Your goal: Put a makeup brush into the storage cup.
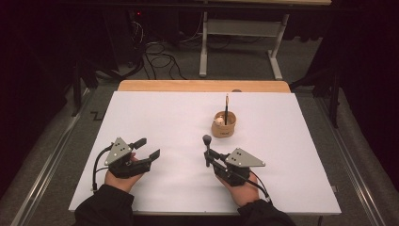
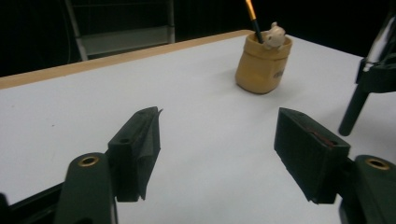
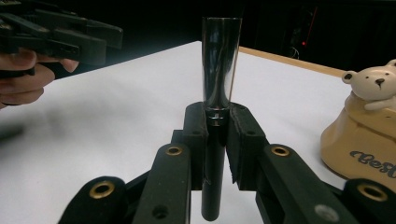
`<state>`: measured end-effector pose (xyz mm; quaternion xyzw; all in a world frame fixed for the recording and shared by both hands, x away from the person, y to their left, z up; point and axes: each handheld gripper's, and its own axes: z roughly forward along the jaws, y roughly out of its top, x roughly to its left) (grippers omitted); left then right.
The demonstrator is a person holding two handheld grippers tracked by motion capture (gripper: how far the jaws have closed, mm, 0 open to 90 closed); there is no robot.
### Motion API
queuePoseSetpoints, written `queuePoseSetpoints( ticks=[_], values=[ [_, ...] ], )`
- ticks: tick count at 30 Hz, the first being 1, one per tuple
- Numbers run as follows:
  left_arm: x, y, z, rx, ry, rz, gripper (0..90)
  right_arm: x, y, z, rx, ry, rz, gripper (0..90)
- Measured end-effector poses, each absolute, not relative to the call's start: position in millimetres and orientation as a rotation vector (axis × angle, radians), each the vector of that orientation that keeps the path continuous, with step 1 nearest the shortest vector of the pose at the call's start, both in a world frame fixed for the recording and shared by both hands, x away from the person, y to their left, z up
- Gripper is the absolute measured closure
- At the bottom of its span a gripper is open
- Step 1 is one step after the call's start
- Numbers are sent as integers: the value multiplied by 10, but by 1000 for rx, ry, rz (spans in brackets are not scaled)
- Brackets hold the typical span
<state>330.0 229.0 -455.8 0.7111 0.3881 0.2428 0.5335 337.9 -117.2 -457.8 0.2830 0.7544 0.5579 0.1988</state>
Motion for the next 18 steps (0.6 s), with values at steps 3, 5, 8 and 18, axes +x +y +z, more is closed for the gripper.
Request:
queuePoseSetpoints(
  ticks=[3,5,8,18],
  values=[
    [3319,2296,-4575,1707,946,583,236,3380,-1198,-4573,793,2106,1561,799],
    [3318,2294,-4574,1706,948,581,204,3378,-1216,-4571,795,2104,1561,800],
    [3323,2290,-4576,1706,952,581,171,3372,-1243,-4567,796,2102,1564,799],
    [3338,2293,-4583,1706,965,578,126,3400,-1357,-4539,819,2080,1562,799]
  ],
)
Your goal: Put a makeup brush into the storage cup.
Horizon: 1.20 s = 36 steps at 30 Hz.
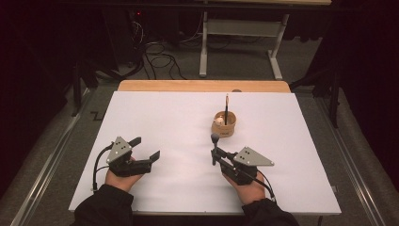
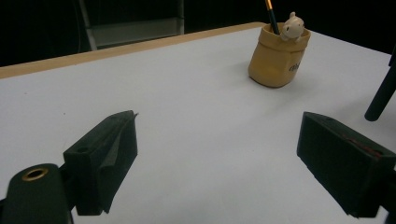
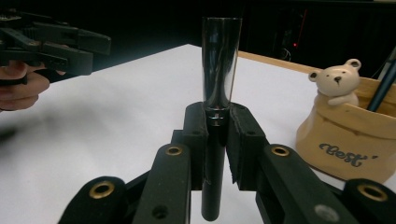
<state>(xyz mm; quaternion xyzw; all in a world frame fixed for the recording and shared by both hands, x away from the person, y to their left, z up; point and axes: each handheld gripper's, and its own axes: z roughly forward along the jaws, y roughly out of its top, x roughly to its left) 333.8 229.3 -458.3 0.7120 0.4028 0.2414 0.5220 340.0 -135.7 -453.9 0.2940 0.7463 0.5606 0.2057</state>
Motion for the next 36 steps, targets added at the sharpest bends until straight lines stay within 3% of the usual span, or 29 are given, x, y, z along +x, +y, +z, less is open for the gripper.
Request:
queuePoseSetpoints(
  ticks=[20,36],
  values=[
    [3359,2287,-4597,1710,976,568,12,3477,-1602,-4480,889,2011,1543,799],
    [3361,2275,-4601,1721,968,556,2,3574,-1792,-4468,953,1962,1512,800]
  ],
)
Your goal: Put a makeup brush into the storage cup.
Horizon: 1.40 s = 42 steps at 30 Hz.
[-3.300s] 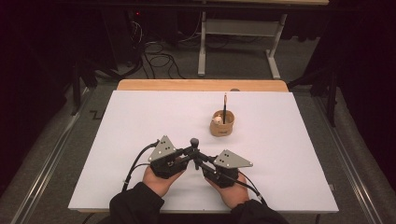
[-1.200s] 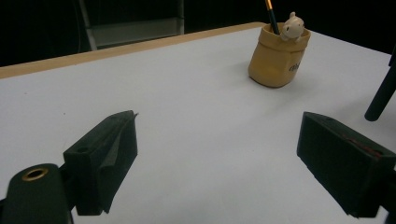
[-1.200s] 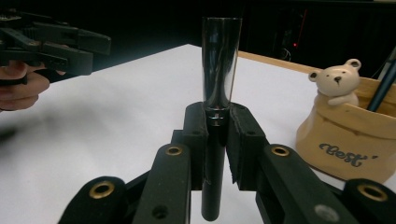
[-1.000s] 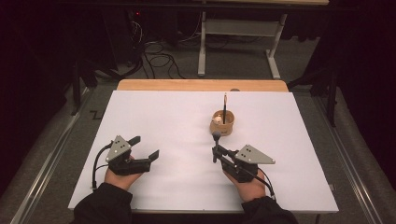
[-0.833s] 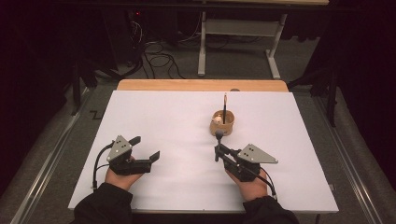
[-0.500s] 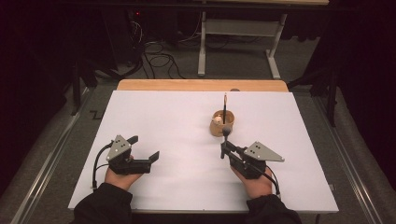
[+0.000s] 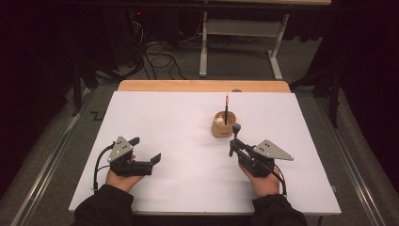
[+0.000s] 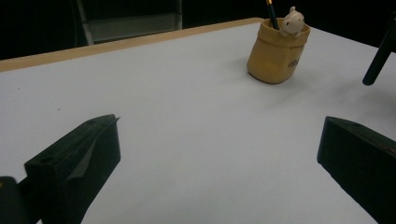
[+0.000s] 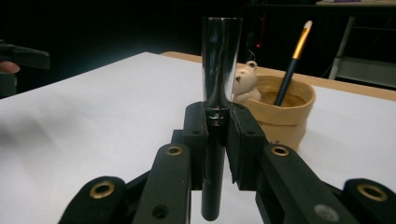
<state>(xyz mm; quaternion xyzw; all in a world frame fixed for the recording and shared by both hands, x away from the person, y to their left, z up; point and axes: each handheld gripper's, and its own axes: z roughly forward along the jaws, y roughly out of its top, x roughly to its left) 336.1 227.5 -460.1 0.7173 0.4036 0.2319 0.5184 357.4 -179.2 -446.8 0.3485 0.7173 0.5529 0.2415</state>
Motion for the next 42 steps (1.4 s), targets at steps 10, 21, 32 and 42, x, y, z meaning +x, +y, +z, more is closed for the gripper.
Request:
queuePoseSetpoints(
  ticks=[10,21,32,42],
  values=[
    [3368,2283,-4599,1726,965,542,2,3649,-1950,-4468,1005,1915,1493,800],
    [3367,2271,-4598,1734,954,533,3,3687,-2012,-4416,1028,1869,1483,801],
    [3362,2272,-4592,1732,949,528,3,3782,-1861,-4251,1012,1880,1466,801],
    [3356,2276,-4586,1731,946,529,4,3928,-1796,-4164,1035,1876,1465,800]
  ],
)
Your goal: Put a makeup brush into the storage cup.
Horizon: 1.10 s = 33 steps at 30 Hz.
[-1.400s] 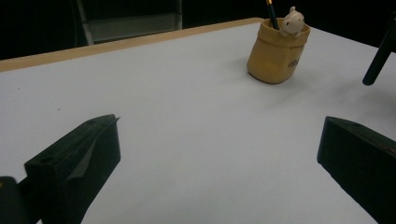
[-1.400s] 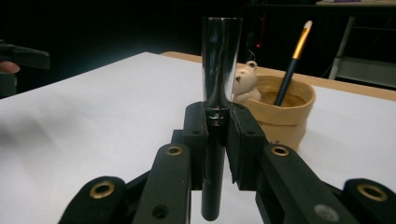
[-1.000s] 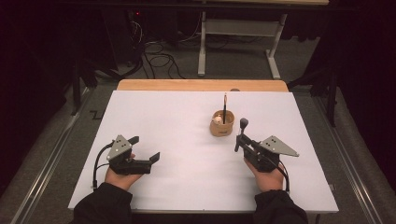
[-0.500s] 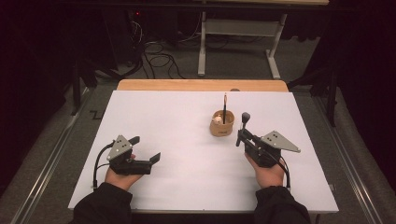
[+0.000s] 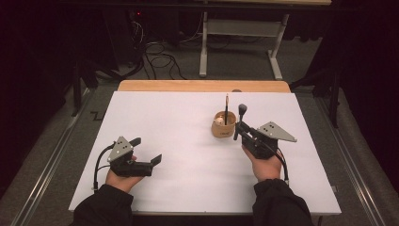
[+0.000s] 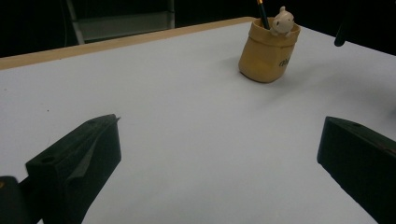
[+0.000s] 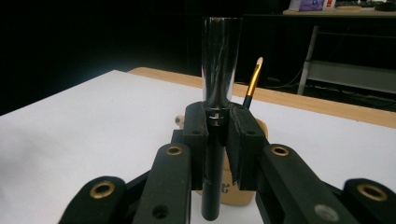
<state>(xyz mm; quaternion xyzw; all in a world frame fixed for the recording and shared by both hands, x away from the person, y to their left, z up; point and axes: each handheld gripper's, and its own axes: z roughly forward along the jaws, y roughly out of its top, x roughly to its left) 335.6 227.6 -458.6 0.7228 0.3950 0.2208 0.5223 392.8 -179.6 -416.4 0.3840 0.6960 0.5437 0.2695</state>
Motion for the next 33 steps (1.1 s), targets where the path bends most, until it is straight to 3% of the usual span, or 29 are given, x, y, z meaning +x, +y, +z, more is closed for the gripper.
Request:
queuePoseSetpoints(
  ticks=[33],
  values=[
    [3344,2291,-4572,1721,944,534,2,4243,-1622,-3953,1024,1860,1417,802]
  ],
)
